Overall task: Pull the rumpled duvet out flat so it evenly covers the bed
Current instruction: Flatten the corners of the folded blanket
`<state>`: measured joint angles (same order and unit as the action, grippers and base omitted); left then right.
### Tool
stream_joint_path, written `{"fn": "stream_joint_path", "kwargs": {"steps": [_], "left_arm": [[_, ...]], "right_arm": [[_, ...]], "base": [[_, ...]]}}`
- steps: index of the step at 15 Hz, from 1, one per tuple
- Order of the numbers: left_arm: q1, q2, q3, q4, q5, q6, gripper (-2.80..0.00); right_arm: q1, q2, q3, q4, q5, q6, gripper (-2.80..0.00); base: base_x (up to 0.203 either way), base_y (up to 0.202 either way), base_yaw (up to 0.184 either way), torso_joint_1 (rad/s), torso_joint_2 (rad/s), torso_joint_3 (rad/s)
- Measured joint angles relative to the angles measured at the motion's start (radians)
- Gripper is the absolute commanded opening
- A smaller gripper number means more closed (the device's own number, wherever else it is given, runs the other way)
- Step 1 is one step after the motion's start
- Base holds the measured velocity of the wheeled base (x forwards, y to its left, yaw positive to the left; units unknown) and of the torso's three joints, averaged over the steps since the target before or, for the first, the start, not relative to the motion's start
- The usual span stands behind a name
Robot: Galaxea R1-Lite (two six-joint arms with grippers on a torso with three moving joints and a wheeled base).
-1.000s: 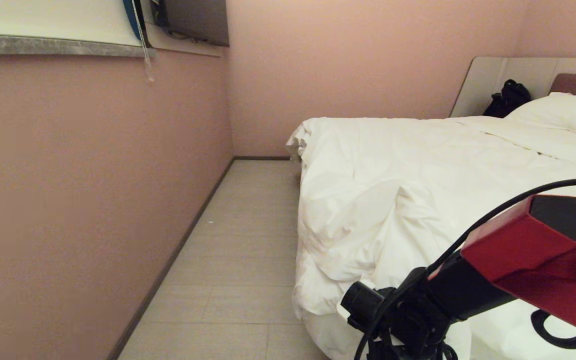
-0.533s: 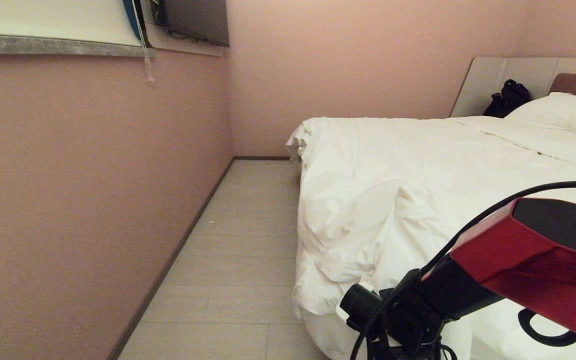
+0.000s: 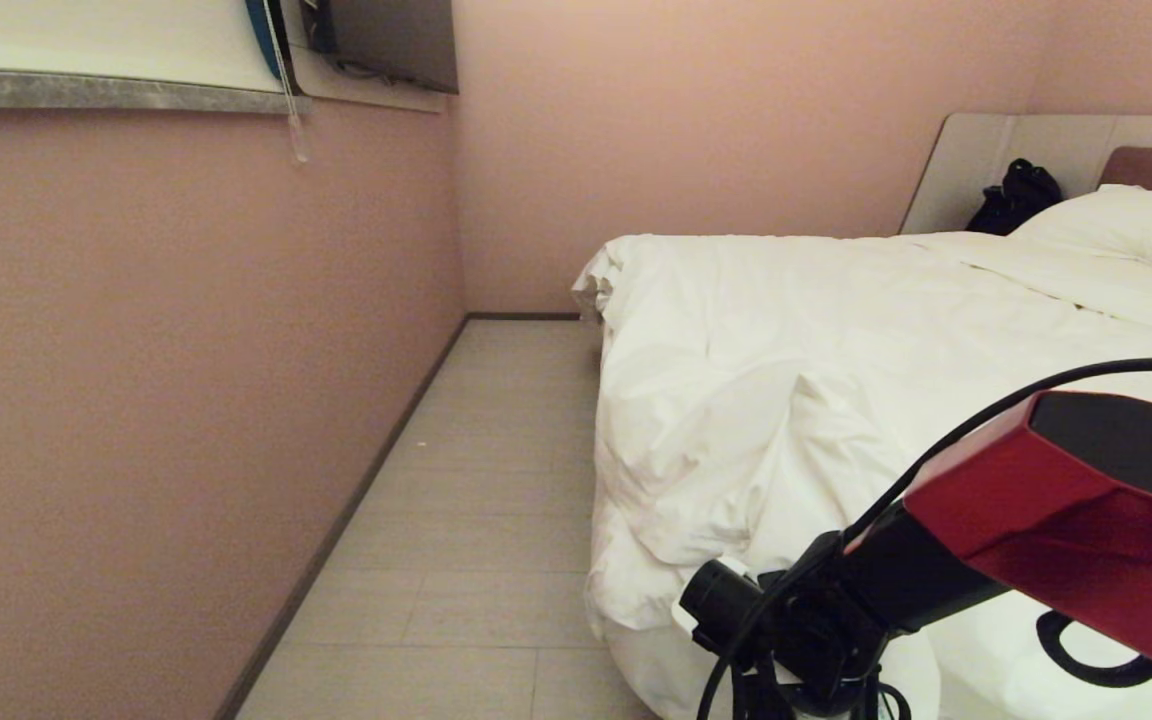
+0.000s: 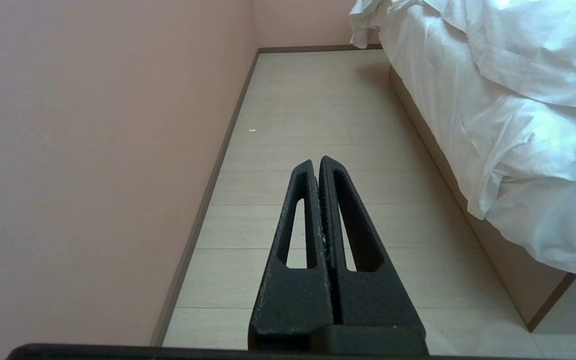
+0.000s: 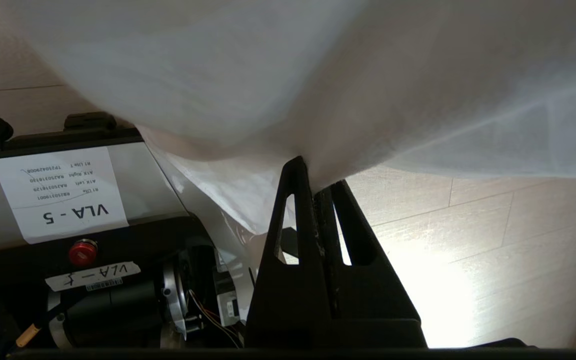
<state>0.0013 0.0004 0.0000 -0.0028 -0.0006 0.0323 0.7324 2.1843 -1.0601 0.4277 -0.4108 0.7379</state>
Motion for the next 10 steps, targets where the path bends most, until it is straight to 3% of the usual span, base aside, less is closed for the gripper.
{"fn": "stream_joint_path", "kwargs": {"steps": [2,5,6,10], "left_arm": [[0.000,0.000,0.000,0.000,0.000,-0.001,-2.80],[0.000,0.000,0.000,0.000,0.000,0.000,-2.80],[0.000,0.000,0.000,0.000,0.000,0.000,-2.80],[0.000,0.000,0.000,0.000,0.000,0.000,-2.80]], "right_arm": [[0.004,-0.014,0.012,0.003,0.001,-0.002,-2.80],[0.074,-0.055,0.012,0.018,0.003,-0.001,-2.80],[0.101,-0.067,-0.007,0.029,0.004,0.001,0.00],[0.138,-0.079,-0.095,0.120,0.002,0.032,0.00]], "base": [[0.000,0.000,0.000,0.000,0.00,0.000],[0.000,0.000,0.000,0.000,0.00,0.000],[0.000,0.000,0.000,0.000,0.00,0.000],[0.000,0.000,0.000,0.000,0.00,0.000]]}}
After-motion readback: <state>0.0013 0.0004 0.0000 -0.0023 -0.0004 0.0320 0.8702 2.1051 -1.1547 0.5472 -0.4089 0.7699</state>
